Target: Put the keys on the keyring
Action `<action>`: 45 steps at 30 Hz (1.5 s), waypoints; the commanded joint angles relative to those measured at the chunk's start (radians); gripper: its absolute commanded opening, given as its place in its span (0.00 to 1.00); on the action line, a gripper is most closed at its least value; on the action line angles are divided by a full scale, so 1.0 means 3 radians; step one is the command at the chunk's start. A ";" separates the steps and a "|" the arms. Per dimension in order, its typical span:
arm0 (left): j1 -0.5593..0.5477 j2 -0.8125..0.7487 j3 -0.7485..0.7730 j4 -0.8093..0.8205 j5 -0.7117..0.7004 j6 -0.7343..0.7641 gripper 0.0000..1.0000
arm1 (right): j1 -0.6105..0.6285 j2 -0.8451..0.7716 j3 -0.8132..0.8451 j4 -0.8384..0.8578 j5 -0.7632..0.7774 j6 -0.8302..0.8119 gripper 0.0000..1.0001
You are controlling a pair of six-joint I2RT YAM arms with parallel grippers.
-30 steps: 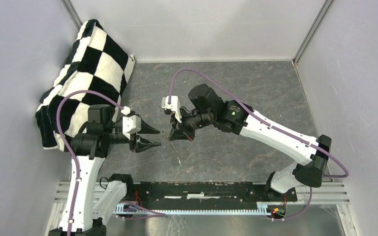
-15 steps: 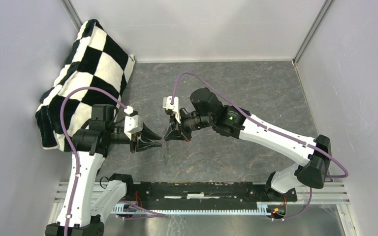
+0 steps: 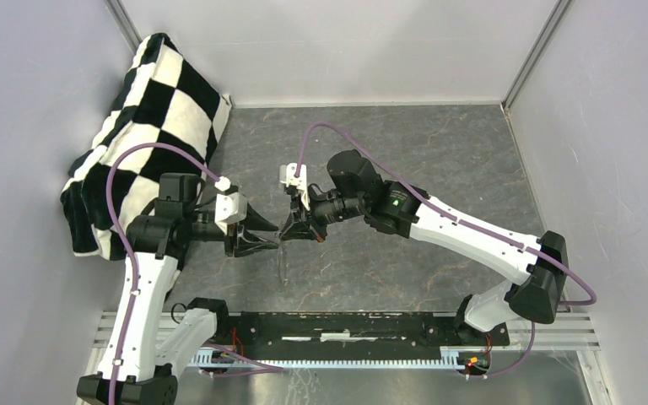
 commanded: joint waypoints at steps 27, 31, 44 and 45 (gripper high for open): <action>-0.0064 0.0128 0.0180 0.0164 0.0509 0.0137 0.02 | -0.0162 -0.1052 -0.0972 0.1169 -0.0012 -0.0107 0.41; -0.0068 0.0007 0.0174 0.0437 0.0696 0.0091 0.02 | -0.0183 -0.1387 -0.1435 0.1678 0.0027 -0.0113 0.42; -0.0165 -0.0133 0.0374 0.0642 0.0769 0.0776 0.02 | -0.0175 -0.1531 -0.1926 0.2954 -0.0119 -0.0184 0.43; -0.0165 -0.0114 0.0420 0.0639 0.0803 0.0756 0.02 | -0.0174 -0.1506 -0.1925 0.3057 -0.0151 -0.0155 0.42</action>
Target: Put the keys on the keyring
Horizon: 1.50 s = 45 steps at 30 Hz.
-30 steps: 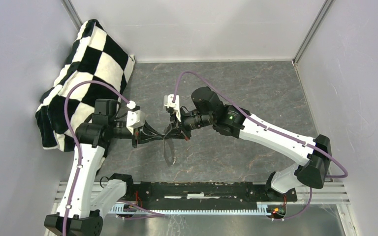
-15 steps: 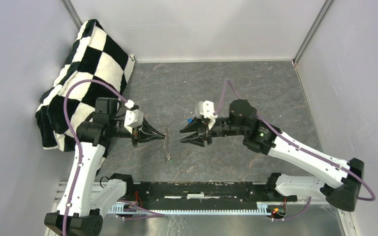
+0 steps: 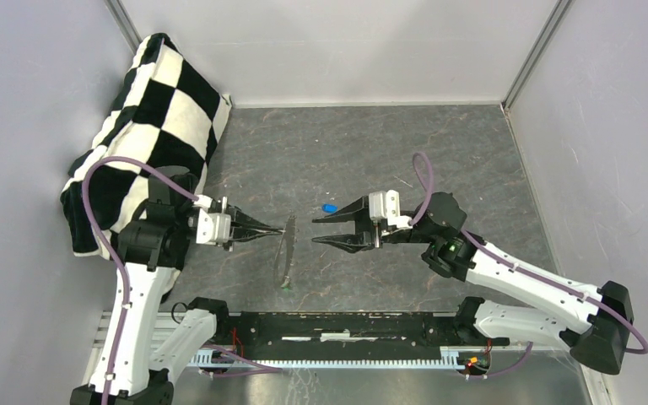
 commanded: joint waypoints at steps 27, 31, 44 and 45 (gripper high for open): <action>-0.0131 0.0286 0.0540 0.0404 0.0282 -0.0585 0.02 | 0.0197 0.0488 0.0758 -0.0173 0.0205 -0.0300 0.42; -0.0131 0.0247 0.0473 0.0412 -0.0057 -0.0634 0.02 | 0.0196 0.0521 0.1200 -0.1156 0.0374 -0.0599 0.43; -0.0134 0.0315 0.0535 0.0412 -0.0539 -0.0967 0.02 | 0.0370 0.1113 0.2463 -0.2951 0.0654 -0.1101 0.43; -0.0136 0.0319 0.0532 0.0412 -0.0558 -0.0987 0.02 | 0.0384 0.1144 0.2501 -0.2988 0.0695 -0.1113 0.42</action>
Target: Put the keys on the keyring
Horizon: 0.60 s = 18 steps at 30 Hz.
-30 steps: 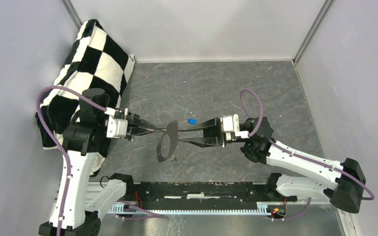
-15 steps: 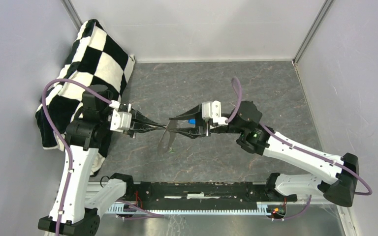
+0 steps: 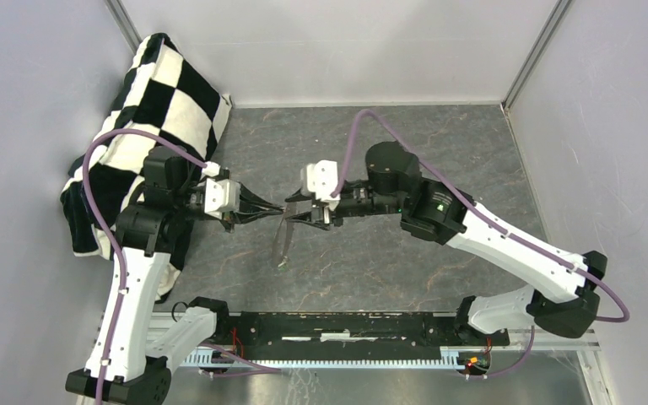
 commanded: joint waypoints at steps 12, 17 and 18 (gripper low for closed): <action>-0.0088 -0.0028 -0.0015 0.0093 -0.0204 -0.0259 0.02 | 0.0162 0.0245 0.0488 -0.0597 0.0565 -0.0246 0.35; -0.0141 -0.0038 -0.0041 0.0090 -0.0227 -0.0265 0.02 | 0.0161 0.0271 0.0537 -0.0578 0.0544 -0.0294 0.31; -0.0156 -0.0040 -0.0042 0.0090 -0.0233 -0.0266 0.02 | 0.0160 0.0277 0.0548 -0.0579 0.0541 -0.0302 0.30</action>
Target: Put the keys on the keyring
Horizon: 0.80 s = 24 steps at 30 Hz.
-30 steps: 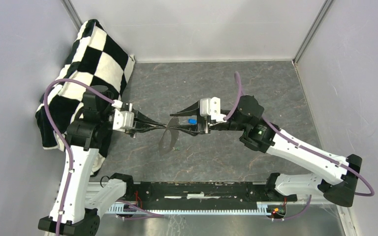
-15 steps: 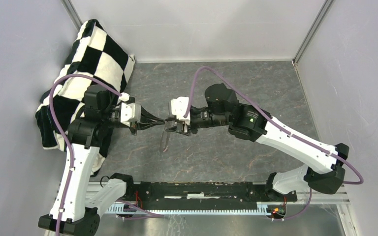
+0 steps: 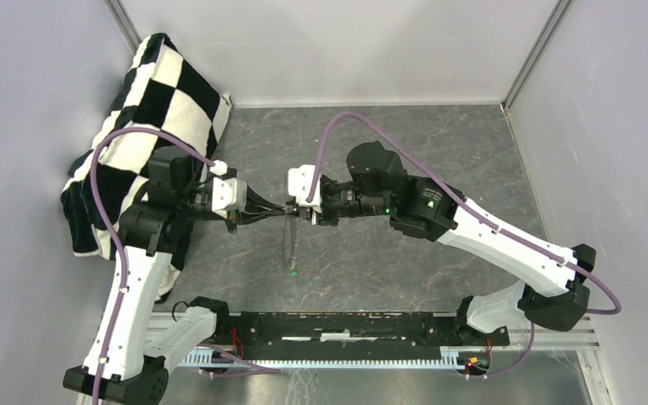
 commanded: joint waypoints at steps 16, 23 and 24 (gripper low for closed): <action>-0.0119 -0.0082 0.0029 0.0090 -0.0034 -0.0154 0.02 | 0.0026 0.0152 0.0347 -0.0236 0.0059 -0.0168 0.01; -0.0119 -0.0105 0.0035 0.0086 -0.0003 -0.0260 0.25 | 0.0005 -0.0141 -0.0199 0.0495 -0.0056 0.0127 0.00; -0.0119 -0.0114 0.0017 0.0087 -0.0025 -0.0301 0.30 | -0.0016 -0.0246 -0.0387 0.0828 -0.0150 0.0238 0.00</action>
